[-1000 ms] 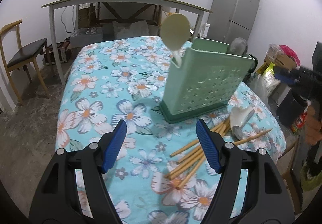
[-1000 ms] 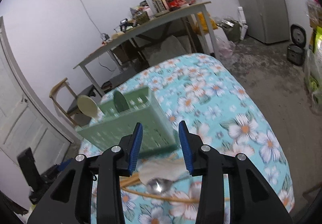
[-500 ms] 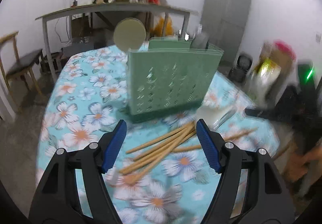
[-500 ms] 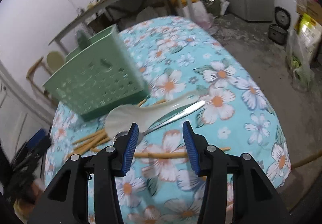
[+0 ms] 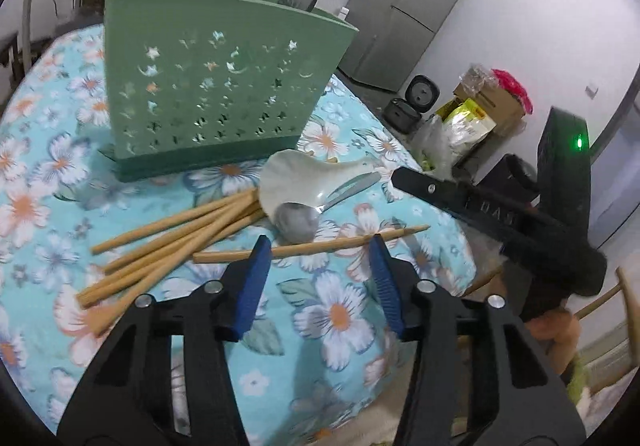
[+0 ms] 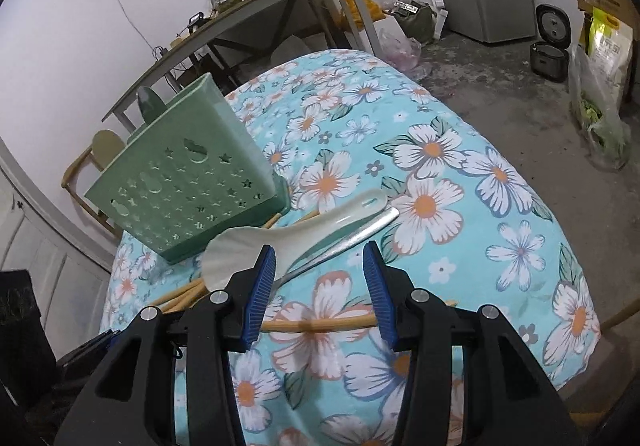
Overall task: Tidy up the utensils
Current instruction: 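Move the left tool toward the metal spoon beside the chopsticks, then close the left tool on the metal spoon's handle and lift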
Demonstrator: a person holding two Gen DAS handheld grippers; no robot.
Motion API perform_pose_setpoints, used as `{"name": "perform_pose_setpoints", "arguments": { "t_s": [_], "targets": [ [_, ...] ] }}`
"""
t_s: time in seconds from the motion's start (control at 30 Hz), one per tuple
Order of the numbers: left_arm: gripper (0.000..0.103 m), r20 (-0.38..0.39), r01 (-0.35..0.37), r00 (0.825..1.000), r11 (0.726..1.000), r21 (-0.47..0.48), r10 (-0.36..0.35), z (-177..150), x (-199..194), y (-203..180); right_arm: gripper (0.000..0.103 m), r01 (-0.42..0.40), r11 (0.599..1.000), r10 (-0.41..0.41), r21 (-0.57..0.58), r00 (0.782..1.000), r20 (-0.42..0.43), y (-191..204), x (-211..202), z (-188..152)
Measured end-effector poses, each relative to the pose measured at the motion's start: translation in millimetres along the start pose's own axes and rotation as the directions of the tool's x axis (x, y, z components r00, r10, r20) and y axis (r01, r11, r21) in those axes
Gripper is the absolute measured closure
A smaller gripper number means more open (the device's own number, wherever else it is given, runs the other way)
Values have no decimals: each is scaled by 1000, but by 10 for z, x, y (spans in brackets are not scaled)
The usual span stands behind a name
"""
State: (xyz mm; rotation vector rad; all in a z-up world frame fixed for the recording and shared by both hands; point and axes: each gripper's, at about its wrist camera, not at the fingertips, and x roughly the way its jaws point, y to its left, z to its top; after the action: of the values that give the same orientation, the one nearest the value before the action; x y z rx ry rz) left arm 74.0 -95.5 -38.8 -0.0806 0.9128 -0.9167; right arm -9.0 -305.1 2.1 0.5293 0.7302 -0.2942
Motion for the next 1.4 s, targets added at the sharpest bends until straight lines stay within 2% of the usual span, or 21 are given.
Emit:
{"name": "perform_pose_setpoints", "arguments": {
  "t_s": [0.07, 0.17, 0.3, 0.47, 0.7, 0.77, 0.93, 1.17, 1.4],
  "targets": [
    [69, -15, 13, 1000, 1000, -23, -13, 24, 85, 22, 58, -1, 1000, 1, 13, 1000, -2, -72, 15, 6],
    [75, -19, 16, 1000, 1000, -21, -17, 66, 195, 22, 58, 2, 1000, -1, 23, 1000, -5, -152, 21, 2],
    [76, -49, -31, 998, 999, 11, 31, 130, 328, 4, 58, -3, 999, 3, 40, 1000, -14, -221, 48, -10],
    [76, -104, -72, 992, 997, -35, 68, 158, 491, 112, 58, -7, 999, 7, 35, 1000, -13, -231, 60, -17],
    [78, -163, -47, 986, 993, -109, 29, 182, 640, 235, 58, -16, 1000, 17, 26, 999, -28, -194, 157, -18],
    [80, -178, -21, 984, 991, -131, -3, 176, 668, 232, 58, -13, 1000, 13, 20, 999, -29, -185, 170, -19],
    [80, -168, 21, 985, 995, -95, -37, 120, 647, 123, 58, -7, 1000, 7, 24, 999, -36, -216, 215, -23],
    [80, -127, 30, 991, 999, -12, -32, 92, 630, -19, 58, 2, 999, 0, 32, 999, -46, -248, 266, -29],
    [80, -142, 21, 989, 997, -78, -32, 131, 767, 76, 58, 3, 999, -1, 36, 999, -52, -267, 290, -47]
  ]
}}
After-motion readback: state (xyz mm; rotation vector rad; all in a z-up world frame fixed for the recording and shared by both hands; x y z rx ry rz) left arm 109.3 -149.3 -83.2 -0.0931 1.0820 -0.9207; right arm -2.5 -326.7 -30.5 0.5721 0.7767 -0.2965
